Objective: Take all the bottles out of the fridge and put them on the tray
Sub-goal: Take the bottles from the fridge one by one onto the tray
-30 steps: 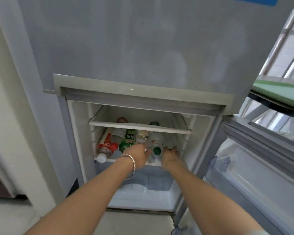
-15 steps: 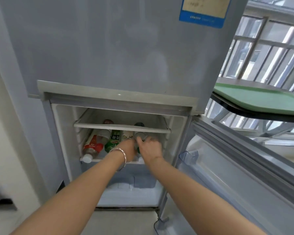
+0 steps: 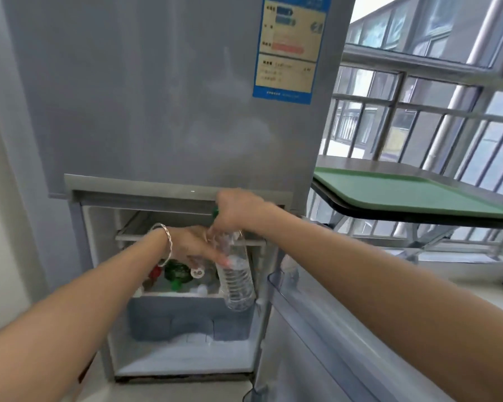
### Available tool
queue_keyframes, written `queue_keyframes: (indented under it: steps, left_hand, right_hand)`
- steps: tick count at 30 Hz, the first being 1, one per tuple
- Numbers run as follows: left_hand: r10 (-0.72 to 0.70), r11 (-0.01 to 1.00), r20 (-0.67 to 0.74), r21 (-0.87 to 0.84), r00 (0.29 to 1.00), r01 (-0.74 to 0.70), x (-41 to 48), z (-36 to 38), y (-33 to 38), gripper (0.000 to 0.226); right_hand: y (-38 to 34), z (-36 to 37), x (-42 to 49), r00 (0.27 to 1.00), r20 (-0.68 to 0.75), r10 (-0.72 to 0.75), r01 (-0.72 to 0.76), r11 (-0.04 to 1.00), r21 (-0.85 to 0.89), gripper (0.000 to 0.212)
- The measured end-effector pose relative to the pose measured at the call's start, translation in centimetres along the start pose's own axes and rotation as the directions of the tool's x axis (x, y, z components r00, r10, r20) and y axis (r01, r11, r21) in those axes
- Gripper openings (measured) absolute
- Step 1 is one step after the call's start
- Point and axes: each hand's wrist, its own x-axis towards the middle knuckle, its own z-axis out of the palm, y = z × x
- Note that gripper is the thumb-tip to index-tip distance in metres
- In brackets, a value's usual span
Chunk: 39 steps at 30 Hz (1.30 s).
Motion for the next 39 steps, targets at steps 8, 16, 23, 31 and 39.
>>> queue_keyframes:
  steps: [8, 16, 23, 31, 39]
  left_hand:
    - [0.111, 0.994, 0.044, -0.008, 0.993, -0.111, -4.9, -1.9, 10.2, 0.053]
    - [0.371, 0.929, -0.088, 0.032, 0.925, -0.369, -5.6, -0.1, 22.2, 0.059]
    - [0.510, 0.833, -0.356, -0.022, 0.783, -0.553, -0.3, 3.0, 29.5, 0.055]
    - [0.436, 0.825, -0.314, -0.236, 0.843, -0.514, 9.0, 6.7, 29.2, 0.091]
    - [0.351, 0.833, -0.414, -0.271, 0.840, -0.482, 13.5, 7.8, 28.2, 0.075]
  right_hand:
    - [4.3, -12.1, -4.6, 0.993, 0.100, 0.069, -0.096, 0.951, 0.296, 0.034]
    - [13.5, -19.5, -10.2, 0.944, 0.302, 0.132, -0.254, 0.875, 0.411, 0.037]
    - [22.5, -15.5, -8.0, 0.967, 0.131, 0.219, -0.253, 0.768, 0.589, 0.071]
    - [27.5, -9.4, -1.2, 0.856, -0.198, 0.478, -0.189, 0.645, 0.740, 0.049]
    - [28.2, -6.4, 2.0, 0.848, -0.200, 0.491, -0.177, 0.618, 0.766, 0.106]
